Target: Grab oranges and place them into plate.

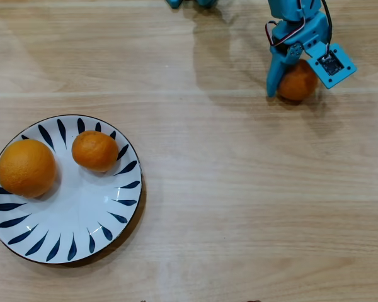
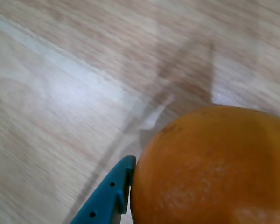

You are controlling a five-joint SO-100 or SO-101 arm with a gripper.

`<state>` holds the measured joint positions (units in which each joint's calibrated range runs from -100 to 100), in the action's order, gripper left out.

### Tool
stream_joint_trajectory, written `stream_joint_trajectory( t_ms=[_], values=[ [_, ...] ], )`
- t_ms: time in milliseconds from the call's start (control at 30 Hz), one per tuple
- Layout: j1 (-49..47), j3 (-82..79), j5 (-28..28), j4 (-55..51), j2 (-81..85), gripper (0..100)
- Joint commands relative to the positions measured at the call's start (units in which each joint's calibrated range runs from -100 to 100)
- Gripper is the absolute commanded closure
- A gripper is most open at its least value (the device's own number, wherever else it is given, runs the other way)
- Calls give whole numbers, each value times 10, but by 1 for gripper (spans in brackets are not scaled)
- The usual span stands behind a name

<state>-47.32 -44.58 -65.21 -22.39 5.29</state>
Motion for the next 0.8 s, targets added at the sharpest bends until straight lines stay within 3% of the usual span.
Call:
stream_joint_trajectory(
  t_ms=[0,233,500,767],
  values=[
    [14,2,-2,7,5,58],
    [9,9,-2,7,4,59],
    [8,9,-2,7,5,79],
    [26,40,5,6,25,74]
  ],
)
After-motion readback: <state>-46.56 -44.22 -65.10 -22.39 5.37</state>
